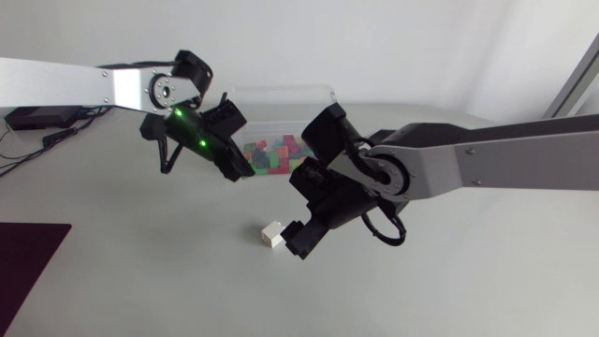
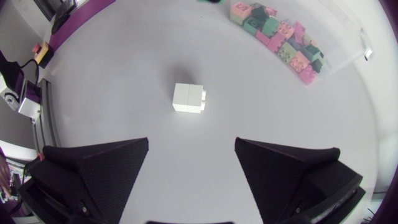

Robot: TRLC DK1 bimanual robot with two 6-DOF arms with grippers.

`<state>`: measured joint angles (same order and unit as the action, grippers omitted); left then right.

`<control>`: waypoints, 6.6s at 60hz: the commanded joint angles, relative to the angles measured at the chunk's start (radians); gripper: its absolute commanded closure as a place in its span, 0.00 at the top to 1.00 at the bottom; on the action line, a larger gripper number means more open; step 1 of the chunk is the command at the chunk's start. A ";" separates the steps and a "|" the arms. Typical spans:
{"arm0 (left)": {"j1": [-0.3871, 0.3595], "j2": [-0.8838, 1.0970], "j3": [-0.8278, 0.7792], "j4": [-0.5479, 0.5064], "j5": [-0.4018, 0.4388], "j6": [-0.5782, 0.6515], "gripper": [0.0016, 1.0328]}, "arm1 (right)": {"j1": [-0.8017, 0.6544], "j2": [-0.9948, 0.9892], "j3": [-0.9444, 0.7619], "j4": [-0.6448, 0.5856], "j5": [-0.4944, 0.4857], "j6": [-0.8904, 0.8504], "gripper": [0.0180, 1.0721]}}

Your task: Place the duplo bricks in the container

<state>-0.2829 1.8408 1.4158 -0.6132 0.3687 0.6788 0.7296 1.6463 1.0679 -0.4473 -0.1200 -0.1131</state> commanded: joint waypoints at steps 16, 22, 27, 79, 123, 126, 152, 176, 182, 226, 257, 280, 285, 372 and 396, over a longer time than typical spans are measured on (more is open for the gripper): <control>0.050 -0.043 0.178 0.038 0.050 -0.168 0.12 | 0.021 0.098 0.063 -0.008 -0.003 -0.019 0.95; 0.060 -0.041 0.187 0.119 0.050 -0.234 0.12 | 0.021 0.113 0.081 -0.019 -0.006 -0.020 0.95; 0.062 -0.035 0.192 0.190 0.050 -0.282 0.12 | 0.022 0.124 0.095 -0.024 -0.007 -0.020 0.95; 0.037 0.235 0.535 0.245 -0.011 -0.430 0.12 | 0.062 0.234 0.207 -0.076 -0.001 0.000 0.95; 0.059 0.210 0.586 0.138 -0.067 -0.435 0.95 | 0.067 0.359 0.330 -0.131 0.034 0.004 0.95; 0.060 0.169 0.549 0.112 -0.068 -0.421 0.95 | 0.067 0.377 0.346 -0.133 0.043 0.004 0.95; 0.088 -0.203 0.104 0.116 -0.129 -0.291 0.95 | 0.063 0.498 0.458 -0.199 0.068 0.006 0.92; 0.100 -0.393 -0.141 0.141 -0.146 -0.255 0.95 | 0.068 0.534 0.489 -0.215 0.068 0.001 0.55; 0.099 -0.440 -0.199 0.142 -0.154 -0.251 0.95 | 0.068 0.534 0.480 -0.212 0.068 0.003 0.32; 0.220 -0.848 -0.673 0.333 -0.195 -0.288 0.95 | -0.053 0.196 0.400 -0.223 0.071 0.030 0.29; 0.260 -1.097 -0.936 0.438 -0.206 -0.291 0.95 | -0.125 0.181 0.567 -0.162 0.114 0.064 0.29; 0.268 -1.220 -1.034 0.487 -0.246 -0.291 0.95 | -0.170 0.233 0.638 -0.073 0.125 0.084 0.29; 0.268 -1.238 -1.046 0.487 -0.249 -0.291 0.95 | -0.176 0.257 0.664 -0.062 0.125 0.084 0.29; 0.292 -1.491 -1.177 0.472 -0.260 -0.329 0.95 | -0.213 0.497 0.912 0.035 0.221 0.096 0.96; 0.297 -1.648 -1.229 0.434 -0.281 -0.337 0.95 | -0.234 0.271 0.722 0.102 0.243 0.099 0.96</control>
<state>0.0055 0.2176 0.2172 -0.1673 0.0952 0.3622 0.5098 2.0148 1.8427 -0.3706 0.1093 -0.0292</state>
